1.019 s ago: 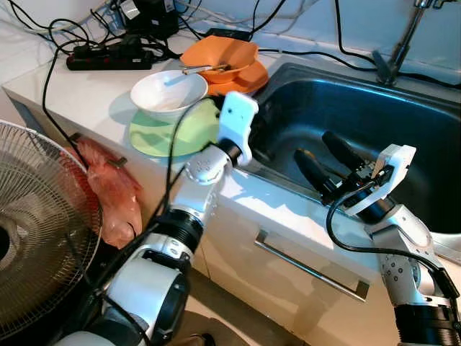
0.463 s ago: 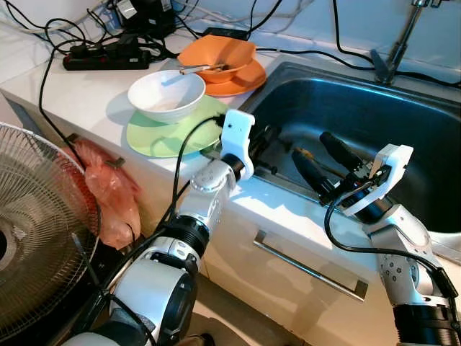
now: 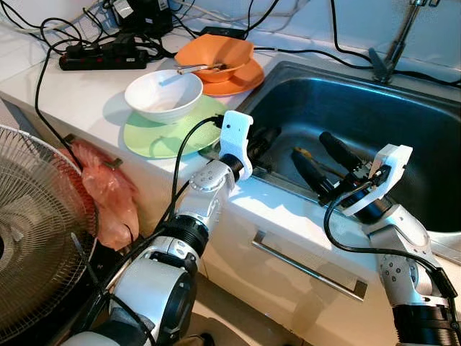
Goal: Kitchen organization
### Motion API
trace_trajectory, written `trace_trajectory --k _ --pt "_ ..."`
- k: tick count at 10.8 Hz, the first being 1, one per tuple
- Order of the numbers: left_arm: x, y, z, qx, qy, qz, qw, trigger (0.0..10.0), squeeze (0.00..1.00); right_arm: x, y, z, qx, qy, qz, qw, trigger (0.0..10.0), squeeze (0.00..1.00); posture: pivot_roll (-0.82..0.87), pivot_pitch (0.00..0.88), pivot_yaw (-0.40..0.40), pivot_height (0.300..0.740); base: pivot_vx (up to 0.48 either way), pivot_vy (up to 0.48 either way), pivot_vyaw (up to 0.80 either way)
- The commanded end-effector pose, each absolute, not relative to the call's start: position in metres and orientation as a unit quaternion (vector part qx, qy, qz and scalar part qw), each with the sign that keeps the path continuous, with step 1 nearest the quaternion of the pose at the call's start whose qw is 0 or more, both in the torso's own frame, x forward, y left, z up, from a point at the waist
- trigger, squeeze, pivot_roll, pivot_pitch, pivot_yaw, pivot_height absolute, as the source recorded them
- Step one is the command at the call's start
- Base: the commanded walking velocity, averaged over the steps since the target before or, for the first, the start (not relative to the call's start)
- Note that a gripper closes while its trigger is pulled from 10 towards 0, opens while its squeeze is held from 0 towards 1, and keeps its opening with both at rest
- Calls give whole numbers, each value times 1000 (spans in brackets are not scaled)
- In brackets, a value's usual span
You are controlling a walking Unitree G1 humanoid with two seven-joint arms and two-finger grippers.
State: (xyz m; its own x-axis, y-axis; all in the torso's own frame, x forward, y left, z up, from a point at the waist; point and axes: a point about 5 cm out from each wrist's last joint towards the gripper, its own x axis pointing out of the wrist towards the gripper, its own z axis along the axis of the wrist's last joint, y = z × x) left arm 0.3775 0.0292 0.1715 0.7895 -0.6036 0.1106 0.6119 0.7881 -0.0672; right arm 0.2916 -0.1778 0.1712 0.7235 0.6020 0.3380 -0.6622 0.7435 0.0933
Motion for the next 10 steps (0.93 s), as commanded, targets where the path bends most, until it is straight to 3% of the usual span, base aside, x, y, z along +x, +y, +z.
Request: trace_trajectory --k 1,2,6,7,10 --pt "380 30 177 -43 -49 -317 946 10000 1000 289 -176 154 122 -113 335 927 10000 0 -39 117 116 740 0 0 0" --pt "380 30 179 -31 -59 -314 947 10000 0 289 -176 154 122 -113 335 927 10000 0 -39 117 116 740 0 0 0" --pt "384 54 226 44 -168 -267 948 10000 0 290 -175 152 124 -112 334 928 10000 0 -17 108 119 740 0 0 0" --pt "384 75 244 92 -200 -239 946 10000 0 291 -174 151 125 -111 335 927 10000 0 -7 106 121 740 0 0 0" --pt "390 122 252 190 -183 -171 949 10000 0 294 -170 150 127 -110 341 925 10000 0 11 88 126 740 0 0 0"
